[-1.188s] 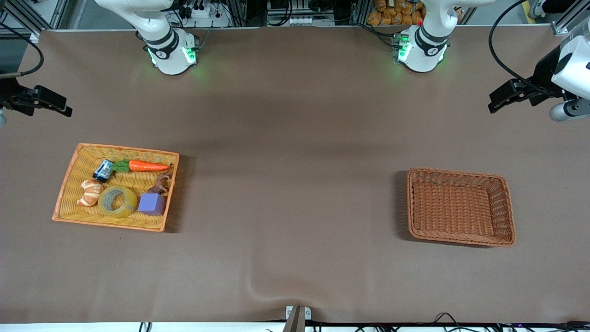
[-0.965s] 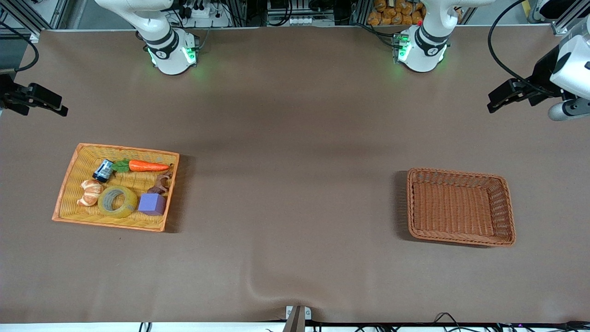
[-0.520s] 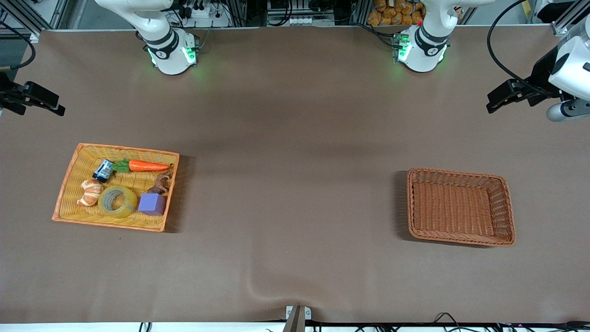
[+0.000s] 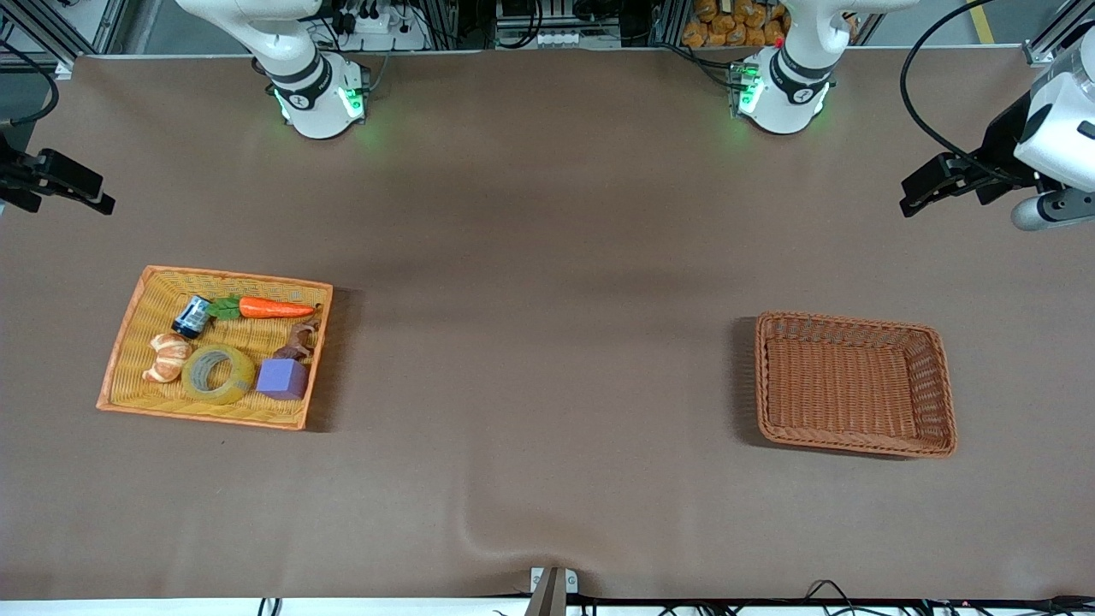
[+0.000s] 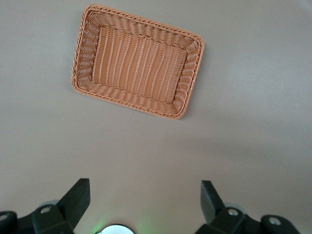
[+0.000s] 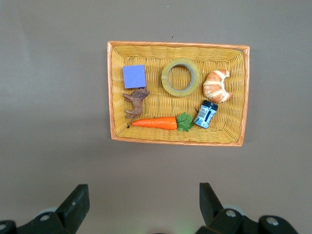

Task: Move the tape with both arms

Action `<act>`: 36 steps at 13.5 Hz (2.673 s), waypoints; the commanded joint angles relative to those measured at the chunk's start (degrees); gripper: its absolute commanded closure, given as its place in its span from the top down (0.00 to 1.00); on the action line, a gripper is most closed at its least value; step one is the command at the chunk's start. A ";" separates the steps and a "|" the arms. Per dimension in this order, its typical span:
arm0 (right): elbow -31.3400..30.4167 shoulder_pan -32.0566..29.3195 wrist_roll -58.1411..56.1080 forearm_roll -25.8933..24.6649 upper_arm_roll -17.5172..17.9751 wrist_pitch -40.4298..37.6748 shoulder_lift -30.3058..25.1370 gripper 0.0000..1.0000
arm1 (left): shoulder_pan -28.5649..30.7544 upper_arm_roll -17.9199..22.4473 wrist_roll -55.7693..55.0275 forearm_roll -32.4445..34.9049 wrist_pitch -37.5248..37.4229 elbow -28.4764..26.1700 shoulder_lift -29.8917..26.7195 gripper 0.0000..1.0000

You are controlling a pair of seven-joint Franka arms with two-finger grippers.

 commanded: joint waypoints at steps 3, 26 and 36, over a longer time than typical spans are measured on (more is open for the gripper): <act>0.31 0.37 1.07 -0.63 -0.15 0.00 -0.39 1.00 | 0.31 -0.45 0.39 0.74 2.91 -1.68 -0.98 1.00; 0.31 0.63 1.07 -0.63 -0.06 0.44 -0.30 1.00 | 0.31 -0.45 1.01 3.20 3.52 -2.56 -0.37 1.00; 0.39 0.72 1.07 -0.63 -0.06 0.70 -0.30 1.00 | 0.49 -0.28 1.01 3.56 3.87 -3.61 0.07 1.00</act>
